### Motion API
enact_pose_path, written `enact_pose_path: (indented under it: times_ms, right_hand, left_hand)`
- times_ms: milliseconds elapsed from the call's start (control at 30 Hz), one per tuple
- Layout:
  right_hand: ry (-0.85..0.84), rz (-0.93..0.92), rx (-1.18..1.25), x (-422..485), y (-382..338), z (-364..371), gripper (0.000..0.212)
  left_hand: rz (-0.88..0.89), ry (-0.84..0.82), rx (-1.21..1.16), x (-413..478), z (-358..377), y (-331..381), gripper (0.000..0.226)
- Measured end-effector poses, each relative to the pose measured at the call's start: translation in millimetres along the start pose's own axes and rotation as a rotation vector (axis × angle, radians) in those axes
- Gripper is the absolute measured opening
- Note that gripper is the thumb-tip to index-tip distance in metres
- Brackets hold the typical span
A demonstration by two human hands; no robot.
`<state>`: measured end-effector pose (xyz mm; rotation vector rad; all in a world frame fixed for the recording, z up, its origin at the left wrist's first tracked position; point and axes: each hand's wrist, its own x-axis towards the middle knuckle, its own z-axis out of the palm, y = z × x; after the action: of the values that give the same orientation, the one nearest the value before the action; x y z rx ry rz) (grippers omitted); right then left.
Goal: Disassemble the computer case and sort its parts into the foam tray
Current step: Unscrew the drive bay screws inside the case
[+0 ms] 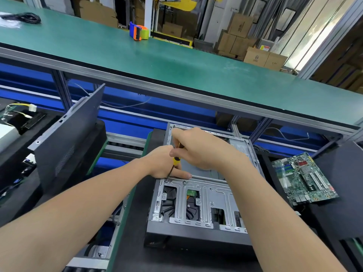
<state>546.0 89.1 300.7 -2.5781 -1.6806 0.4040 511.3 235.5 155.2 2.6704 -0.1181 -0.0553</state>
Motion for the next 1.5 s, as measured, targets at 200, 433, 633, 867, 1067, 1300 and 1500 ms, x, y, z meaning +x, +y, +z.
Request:
enact_pose_path:
  times_ms: [200, 433, 633, 867, 1067, 1300, 1500]
  right_hand:
    - [-0.034, -0.065, -0.065, 0, 2, -5, 0.018]
    - [0.132, -0.094, 0.122, -3, 12, 4, 0.017]
    - [0.306, 0.117, 0.11, 1, 2, 26, 0.042]
    - [0.242, 0.272, 0.142, 5, 0, 23, 0.051]
    - [0.161, 0.165, 0.227, 2, 9, 16, 0.027]
    - [0.059, 0.001, 0.129, 1, 16, 2, 0.012]
    - [-0.007, 0.018, 0.011, 1, 16, -4, 0.011]
  left_hand:
    - [0.054, 0.041, -0.04, 0, 1, 0, 0.06]
    - [0.046, 0.04, -0.072, 1, 4, -3, 0.046]
    - [-0.028, 0.09, -0.257, 1, 12, -15, 0.046]
    - [0.036, -0.172, 0.089, -12, -10, -34, 0.047]
    - [0.038, -0.165, -0.184, -15, -6, -35, 0.046]
    - [0.045, -0.188, -0.219, -17, -12, -30, 0.035]
    - [0.053, -0.186, -0.216, -17, -14, -28, 0.028]
